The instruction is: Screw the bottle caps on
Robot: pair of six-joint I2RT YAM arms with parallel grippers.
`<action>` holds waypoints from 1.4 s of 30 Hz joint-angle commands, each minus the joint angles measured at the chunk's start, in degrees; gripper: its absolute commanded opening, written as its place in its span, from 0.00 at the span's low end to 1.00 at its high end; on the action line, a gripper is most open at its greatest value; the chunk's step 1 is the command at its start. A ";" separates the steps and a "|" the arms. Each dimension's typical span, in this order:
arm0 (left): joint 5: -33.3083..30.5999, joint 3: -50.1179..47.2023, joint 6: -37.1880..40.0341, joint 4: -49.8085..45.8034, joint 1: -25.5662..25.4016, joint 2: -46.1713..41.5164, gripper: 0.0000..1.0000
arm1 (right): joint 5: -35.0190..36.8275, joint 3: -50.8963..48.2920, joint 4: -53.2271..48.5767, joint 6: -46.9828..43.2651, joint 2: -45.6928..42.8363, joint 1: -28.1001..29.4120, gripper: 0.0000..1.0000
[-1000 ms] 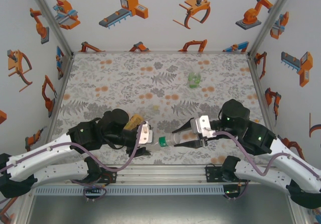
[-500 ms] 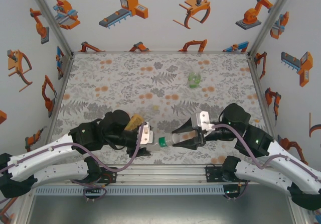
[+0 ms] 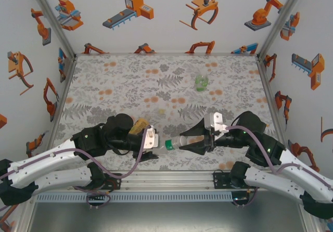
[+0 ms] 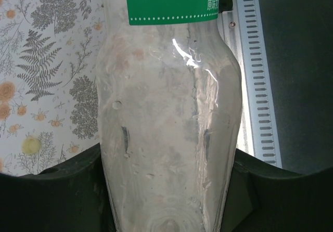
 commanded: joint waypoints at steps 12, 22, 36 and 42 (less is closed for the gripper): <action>-2.98 -2.48 -3.28 9.19 0.06 -2.29 0.17 | 1.33 -3.09 3.29 4.52 -0.68 0.95 0.00; -4.86 -3.17 -3.85 12.86 -0.01 -0.81 0.15 | 10.91 -5.07 5.53 15.27 1.31 2.44 0.00; -13.70 -3.11 -4.99 13.44 0.07 -0.24 0.13 | 32.27 5.87 -13.98 50.03 10.78 2.71 0.00; -18.00 -2.52 -5.82 13.16 0.02 0.40 0.12 | 35.01 11.74 -23.89 68.04 15.25 2.74 0.00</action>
